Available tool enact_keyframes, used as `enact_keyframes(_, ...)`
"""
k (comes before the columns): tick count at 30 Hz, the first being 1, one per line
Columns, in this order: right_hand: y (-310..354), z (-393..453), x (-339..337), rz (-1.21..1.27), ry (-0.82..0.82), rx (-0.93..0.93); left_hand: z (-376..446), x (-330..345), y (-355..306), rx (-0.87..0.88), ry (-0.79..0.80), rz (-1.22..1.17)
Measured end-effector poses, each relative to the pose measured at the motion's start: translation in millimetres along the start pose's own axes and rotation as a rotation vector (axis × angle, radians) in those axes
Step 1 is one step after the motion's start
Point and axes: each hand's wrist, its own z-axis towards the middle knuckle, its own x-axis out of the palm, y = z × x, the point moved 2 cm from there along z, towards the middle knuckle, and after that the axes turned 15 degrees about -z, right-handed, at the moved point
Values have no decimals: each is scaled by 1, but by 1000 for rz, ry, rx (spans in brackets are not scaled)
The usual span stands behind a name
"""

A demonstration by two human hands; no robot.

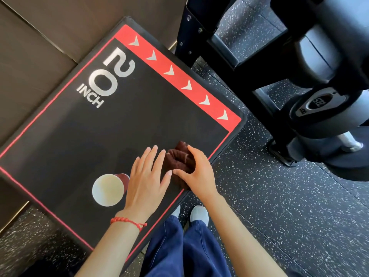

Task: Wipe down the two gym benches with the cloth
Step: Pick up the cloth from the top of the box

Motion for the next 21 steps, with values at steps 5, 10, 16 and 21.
enact_keyframes(5,0,5,7,-12,43,-21,-1,-2,8,-19,0,-4)
enact_keyframes(10,-4,13,5,-77,72,-1,-1,0,13,-29,0,-18)
enact_keyframes(16,-7,4,6,-25,135,47,-5,2,16,-43,16,-18)
enact_keyframes(21,-13,-7,11,122,106,203,-9,4,17,-41,21,-22)
